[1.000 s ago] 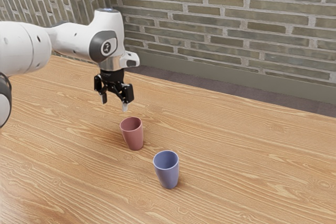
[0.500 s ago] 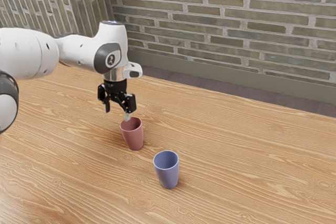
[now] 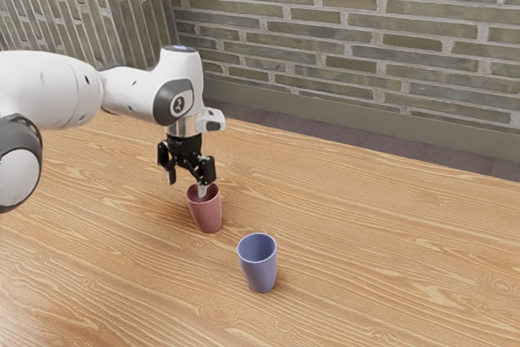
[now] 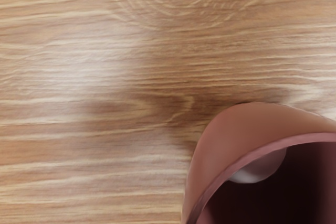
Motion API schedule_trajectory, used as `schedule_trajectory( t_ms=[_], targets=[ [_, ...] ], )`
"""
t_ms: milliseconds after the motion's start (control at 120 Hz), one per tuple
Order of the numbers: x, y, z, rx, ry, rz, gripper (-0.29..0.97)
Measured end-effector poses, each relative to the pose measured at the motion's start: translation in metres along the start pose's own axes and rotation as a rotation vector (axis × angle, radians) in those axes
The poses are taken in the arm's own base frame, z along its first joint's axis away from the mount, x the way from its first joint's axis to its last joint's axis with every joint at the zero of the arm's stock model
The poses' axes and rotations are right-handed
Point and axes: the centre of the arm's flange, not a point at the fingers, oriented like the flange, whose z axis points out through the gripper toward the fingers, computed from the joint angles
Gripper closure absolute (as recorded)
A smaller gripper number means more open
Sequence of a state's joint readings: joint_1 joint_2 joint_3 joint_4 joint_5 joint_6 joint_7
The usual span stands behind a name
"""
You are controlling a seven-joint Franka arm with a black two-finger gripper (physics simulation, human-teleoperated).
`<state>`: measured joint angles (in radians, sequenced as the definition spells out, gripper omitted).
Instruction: Place the left cup onto the right cup
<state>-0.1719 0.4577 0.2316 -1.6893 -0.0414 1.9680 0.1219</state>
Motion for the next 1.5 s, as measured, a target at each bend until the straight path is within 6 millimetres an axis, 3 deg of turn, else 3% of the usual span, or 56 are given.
schedule_trajectory(
  t_ms=[592,1500],
  targets=[
    [0.004,0.002,0.012,-0.01,-0.007,-0.002,0.25],
    [0.006,0.005,0.009,-0.014,0.001,0.0,0.52]
  ],
)
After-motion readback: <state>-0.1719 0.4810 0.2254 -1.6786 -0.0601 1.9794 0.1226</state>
